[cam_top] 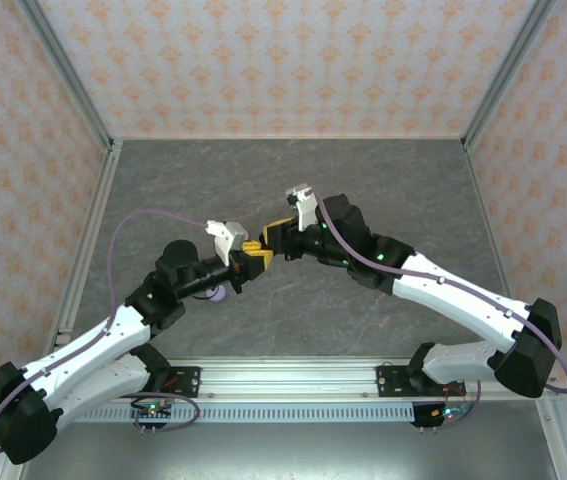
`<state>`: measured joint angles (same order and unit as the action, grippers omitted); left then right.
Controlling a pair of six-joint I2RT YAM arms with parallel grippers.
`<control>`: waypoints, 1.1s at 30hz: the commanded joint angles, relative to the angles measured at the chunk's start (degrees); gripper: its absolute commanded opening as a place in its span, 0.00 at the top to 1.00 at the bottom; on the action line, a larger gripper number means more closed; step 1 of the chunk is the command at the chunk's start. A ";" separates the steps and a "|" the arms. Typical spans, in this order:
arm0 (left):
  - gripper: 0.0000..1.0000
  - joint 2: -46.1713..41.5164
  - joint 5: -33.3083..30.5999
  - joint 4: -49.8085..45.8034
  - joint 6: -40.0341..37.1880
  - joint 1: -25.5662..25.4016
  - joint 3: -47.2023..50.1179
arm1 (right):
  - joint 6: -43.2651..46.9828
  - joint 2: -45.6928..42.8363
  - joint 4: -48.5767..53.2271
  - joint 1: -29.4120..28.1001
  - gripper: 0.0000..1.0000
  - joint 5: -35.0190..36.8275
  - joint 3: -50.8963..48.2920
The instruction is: Insert the wireless bluetooth earbuds into the charging case
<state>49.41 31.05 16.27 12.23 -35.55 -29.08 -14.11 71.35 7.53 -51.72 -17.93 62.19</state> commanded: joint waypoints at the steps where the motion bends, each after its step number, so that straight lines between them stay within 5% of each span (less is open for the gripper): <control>1: 1.00 -0.83 -0.73 3.63 1.24 -0.31 -0.63 | -0.10 0.00 -2.53 -0.48 0.79 1.21 -0.67; 33: 1.00 -2.30 -1.86 3.96 1.83 -0.35 -0.19 | -0.03 0.39 1.31 -1.58 0.78 -0.23 -1.29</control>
<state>49.08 29.76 17.19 14.74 -35.55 -29.08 -14.11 72.51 6.20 -52.64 -17.41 61.91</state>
